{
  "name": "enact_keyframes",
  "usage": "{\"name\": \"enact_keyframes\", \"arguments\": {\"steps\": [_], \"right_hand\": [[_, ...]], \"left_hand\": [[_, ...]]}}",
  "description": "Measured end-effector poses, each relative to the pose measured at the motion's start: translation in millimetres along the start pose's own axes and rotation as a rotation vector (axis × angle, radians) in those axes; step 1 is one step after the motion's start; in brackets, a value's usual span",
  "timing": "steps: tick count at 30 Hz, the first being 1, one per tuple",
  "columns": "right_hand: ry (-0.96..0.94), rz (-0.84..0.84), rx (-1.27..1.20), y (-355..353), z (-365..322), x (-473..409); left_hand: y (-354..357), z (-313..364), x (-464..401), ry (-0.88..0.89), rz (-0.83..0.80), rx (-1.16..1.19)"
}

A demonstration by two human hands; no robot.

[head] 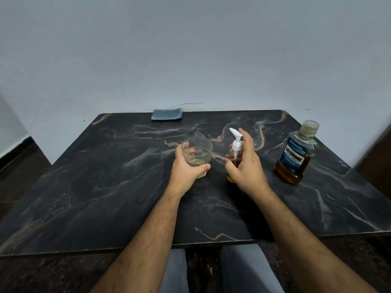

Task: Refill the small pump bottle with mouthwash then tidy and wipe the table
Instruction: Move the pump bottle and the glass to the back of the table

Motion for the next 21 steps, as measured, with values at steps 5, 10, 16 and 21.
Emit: {"name": "enact_keyframes", "arguments": {"steps": [5,10,16,21], "right_hand": [[0.026,0.025,-0.019,-3,9,2],[0.106,-0.024,-0.102,0,21,9],[0.165,-0.072,-0.110,0,31,18],[0.210,-0.177,-0.187,3,36,18]], "left_hand": [[-1,2,2,-0.014,0.015,-0.023],[-1,4,4,-0.023,0.021,-0.031],[-1,9,7,-0.027,0.044,-0.066],[-3,12,13,-0.044,0.026,-0.077]]}}
Point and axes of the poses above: each hand's wrist, its own x-axis away from the middle knuckle, its own y-axis out of the palm, z = x × y, the point moved 7 cm from there along -x, towards the middle knuckle, and after that the axes turned 13 degrees about x, right-handed, at the moved point
